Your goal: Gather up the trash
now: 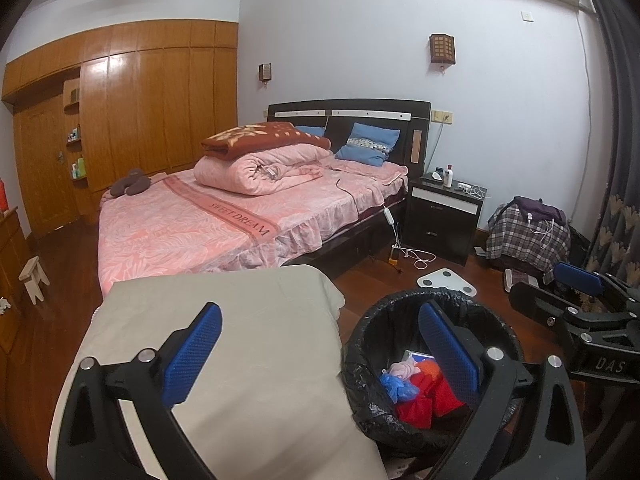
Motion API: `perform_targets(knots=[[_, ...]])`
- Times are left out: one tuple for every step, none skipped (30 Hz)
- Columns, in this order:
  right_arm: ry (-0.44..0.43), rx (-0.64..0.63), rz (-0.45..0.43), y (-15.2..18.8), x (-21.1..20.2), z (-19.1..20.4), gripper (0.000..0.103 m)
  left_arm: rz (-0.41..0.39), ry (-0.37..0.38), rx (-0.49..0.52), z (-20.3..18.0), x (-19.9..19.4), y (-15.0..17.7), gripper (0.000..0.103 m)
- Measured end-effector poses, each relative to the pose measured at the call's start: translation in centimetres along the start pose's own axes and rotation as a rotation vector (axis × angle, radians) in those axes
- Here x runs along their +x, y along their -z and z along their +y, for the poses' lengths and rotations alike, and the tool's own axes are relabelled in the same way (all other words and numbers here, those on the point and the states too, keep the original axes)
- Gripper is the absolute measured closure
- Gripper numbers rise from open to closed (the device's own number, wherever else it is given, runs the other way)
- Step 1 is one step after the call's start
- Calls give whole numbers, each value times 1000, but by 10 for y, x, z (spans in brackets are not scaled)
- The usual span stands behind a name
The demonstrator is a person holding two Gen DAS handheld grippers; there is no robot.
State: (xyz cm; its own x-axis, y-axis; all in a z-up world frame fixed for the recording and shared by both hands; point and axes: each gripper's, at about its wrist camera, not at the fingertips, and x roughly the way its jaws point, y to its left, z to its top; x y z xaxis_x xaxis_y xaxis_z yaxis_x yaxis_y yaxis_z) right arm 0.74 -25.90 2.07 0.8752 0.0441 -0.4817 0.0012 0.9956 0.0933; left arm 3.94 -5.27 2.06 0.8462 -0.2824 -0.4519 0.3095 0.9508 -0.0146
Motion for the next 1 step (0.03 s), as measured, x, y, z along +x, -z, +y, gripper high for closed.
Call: perform_targets(knots=[[0,1,0,-1,1,-2,5,0,0,0,0,0,0,6]])
